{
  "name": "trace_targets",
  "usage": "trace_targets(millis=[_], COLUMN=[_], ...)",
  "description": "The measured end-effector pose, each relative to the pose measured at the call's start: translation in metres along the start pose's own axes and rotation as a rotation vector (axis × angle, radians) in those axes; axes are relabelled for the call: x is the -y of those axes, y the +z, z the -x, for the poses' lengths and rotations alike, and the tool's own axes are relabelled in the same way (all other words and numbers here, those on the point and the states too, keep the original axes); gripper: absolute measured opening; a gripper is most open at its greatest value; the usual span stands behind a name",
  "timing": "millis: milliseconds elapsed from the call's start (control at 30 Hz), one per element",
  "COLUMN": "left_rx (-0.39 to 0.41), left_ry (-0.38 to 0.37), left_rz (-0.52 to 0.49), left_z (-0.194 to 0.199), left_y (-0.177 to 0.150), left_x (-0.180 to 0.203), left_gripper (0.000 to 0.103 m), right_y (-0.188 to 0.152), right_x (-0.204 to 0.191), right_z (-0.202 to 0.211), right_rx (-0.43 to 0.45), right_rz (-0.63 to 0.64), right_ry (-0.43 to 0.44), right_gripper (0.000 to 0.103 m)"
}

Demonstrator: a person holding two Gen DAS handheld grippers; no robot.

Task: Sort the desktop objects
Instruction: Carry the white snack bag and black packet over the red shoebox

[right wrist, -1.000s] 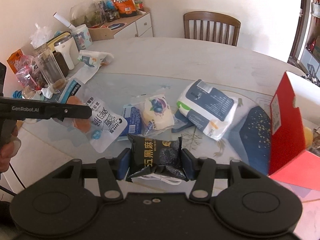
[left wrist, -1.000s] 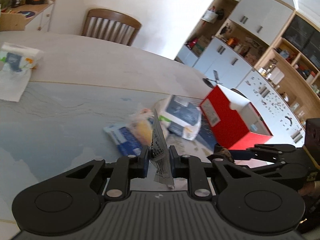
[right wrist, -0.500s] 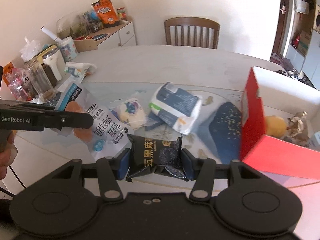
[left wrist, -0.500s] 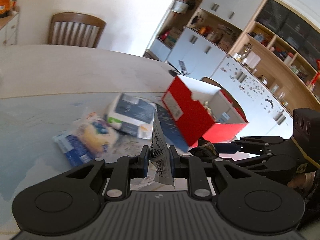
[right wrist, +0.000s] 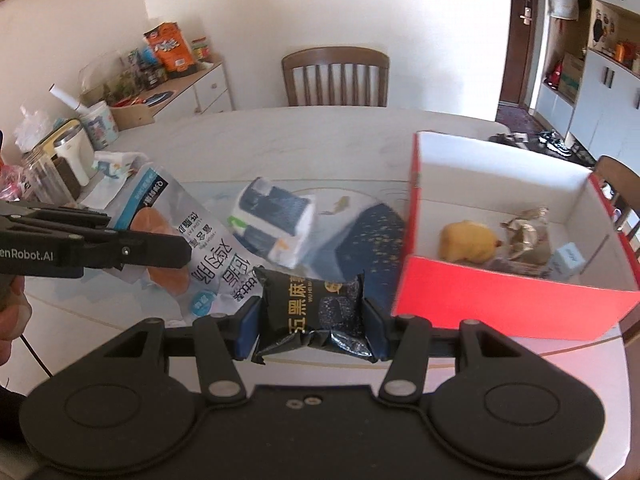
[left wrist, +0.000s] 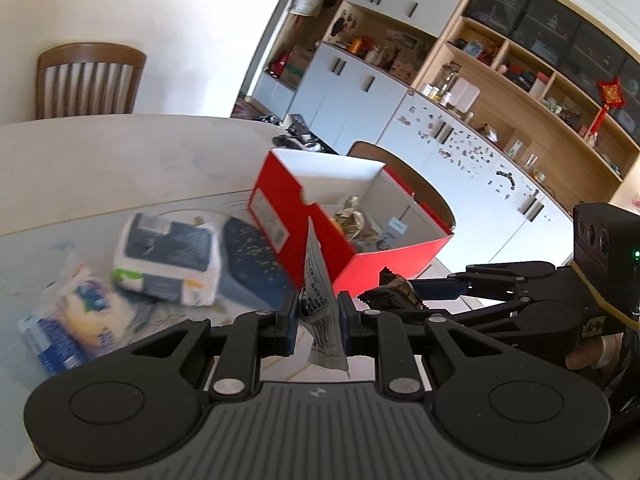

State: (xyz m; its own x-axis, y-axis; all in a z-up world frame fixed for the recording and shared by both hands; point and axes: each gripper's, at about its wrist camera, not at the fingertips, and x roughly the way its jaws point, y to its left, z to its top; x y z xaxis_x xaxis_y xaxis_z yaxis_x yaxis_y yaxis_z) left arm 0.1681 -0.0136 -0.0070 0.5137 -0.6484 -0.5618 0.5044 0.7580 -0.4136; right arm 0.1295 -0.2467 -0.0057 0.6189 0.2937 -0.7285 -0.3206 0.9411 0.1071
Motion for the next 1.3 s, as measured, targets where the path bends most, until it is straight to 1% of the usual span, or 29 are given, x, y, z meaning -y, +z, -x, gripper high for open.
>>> trace_targets(millis=[367, 700, 1000, 1300], left_rx=[0.019, 0.045, 0.055, 0.062], left_ry=[-0.030, -0.035, -0.019, 0.018], left_rz=[-0.038, -0.075, -0.105, -0.117], left_z=[-0.037, -0.072, -0.105, -0.141], left_y=[0.026, 0.053, 0.077, 0.104], left_x=[0.036, 0.064, 0.085, 0.093], left_gripper=[0.018, 0.018, 0.019, 0.019], right_y=[0.005, 0.015, 0.024, 0.033], right_x=[0.047, 0.089, 0.129, 0.165], right_z=[0.011, 0.015, 0.013, 0.005], right_rx=[0.020, 0.043, 0.050, 0.038], right_rz=[-0.007, 0.009, 0.013, 0.013], right_ry=[-0.021, -0.036, -0.042, -0.045], right_gripper=[0.052, 0.052, 0.052, 0.052])
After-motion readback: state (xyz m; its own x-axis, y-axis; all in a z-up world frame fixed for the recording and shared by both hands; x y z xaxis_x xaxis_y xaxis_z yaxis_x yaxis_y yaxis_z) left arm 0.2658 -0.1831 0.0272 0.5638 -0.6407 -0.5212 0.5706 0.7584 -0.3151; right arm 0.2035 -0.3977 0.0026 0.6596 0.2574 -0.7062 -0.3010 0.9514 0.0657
